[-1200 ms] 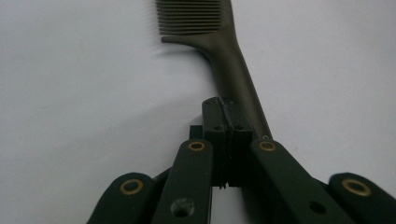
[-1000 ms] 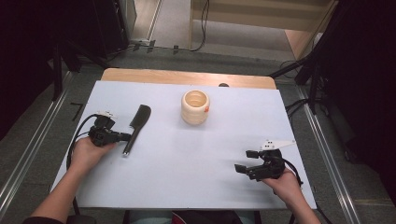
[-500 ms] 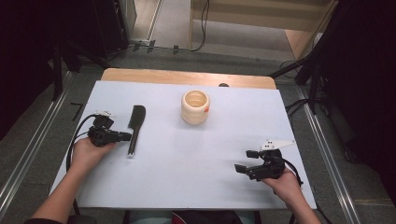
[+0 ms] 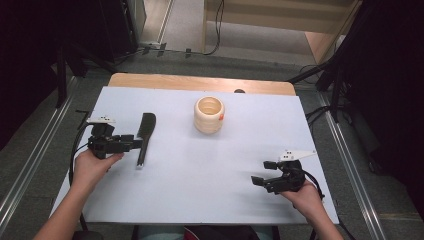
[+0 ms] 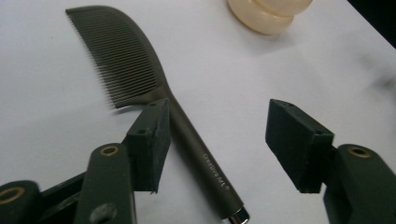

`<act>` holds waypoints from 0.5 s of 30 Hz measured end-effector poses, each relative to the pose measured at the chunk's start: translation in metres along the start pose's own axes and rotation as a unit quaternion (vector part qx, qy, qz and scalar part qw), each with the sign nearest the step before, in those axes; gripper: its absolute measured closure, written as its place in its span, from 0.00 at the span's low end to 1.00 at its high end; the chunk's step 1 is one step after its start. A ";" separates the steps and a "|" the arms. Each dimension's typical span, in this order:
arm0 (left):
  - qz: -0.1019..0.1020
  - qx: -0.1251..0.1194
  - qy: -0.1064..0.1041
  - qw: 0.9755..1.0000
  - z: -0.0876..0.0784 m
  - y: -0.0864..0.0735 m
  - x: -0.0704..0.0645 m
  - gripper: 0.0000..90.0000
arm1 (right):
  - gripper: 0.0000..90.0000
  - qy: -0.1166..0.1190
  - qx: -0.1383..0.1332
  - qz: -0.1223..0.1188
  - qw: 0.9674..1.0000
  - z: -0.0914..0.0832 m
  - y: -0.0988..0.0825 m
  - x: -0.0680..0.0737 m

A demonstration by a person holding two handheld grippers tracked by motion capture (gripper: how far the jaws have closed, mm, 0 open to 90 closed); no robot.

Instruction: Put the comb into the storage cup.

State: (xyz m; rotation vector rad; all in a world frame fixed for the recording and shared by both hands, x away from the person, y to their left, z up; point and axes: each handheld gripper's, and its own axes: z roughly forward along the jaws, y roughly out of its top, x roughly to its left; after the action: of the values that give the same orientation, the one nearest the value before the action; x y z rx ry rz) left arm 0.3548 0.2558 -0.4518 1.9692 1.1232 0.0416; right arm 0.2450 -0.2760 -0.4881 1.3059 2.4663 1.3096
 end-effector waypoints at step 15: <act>0.004 -0.006 -0.033 0.999 0.000 -0.014 -0.034 0.30 | 0.14 -0.002 -0.004 -0.001 1.000 0.000 0.000 0.001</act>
State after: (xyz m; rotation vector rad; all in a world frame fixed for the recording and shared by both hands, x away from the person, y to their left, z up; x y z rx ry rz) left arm 0.3252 0.2342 -0.4493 1.9496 1.0694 -0.0127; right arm 0.2441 -0.2756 -0.4879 1.3014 2.4570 1.3141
